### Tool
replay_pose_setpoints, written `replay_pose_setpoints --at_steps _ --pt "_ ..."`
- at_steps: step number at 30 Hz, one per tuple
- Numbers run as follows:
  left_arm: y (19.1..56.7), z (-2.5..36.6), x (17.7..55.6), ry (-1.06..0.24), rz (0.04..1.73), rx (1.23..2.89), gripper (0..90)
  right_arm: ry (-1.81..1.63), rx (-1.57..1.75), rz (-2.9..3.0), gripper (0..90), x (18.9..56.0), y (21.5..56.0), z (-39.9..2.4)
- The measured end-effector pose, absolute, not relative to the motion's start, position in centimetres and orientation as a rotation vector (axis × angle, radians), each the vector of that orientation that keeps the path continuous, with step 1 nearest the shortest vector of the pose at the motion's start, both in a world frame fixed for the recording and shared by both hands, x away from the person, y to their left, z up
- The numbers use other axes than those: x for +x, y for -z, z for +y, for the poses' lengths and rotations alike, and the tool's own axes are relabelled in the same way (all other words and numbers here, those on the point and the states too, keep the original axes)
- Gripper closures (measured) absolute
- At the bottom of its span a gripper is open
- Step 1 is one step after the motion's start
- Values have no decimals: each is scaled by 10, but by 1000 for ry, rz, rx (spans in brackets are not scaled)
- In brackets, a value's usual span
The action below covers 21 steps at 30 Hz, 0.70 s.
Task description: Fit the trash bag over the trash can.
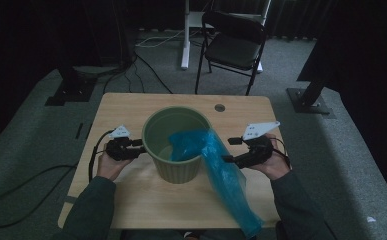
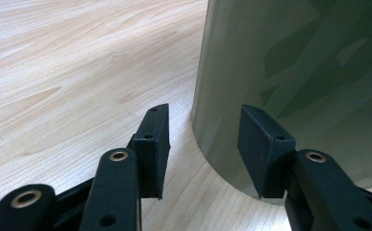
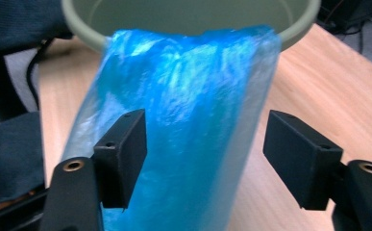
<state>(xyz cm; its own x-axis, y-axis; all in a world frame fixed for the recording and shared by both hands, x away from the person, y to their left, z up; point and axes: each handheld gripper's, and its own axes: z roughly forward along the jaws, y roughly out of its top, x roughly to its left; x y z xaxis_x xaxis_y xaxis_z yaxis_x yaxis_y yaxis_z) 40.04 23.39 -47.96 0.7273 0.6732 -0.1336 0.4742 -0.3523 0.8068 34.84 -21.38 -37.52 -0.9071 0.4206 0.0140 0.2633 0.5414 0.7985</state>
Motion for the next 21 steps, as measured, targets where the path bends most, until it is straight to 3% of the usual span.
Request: replay_pose_setpoints --at_steps 9,14,18,21 --pt "479 234 400 -276 871 2017 546 -1253 613 2618 250 344 390 -207" --pt "480 234 401 -276 872 2017 546 -1245 624 2621 337 347 393 -207" --pt "479 234 400 -278 872 2016 546 -1250 598 2646 635 349 394 -206" --pt "479 234 400 -280 873 2014 547 -1255 597 2640 771 350 393 -207"
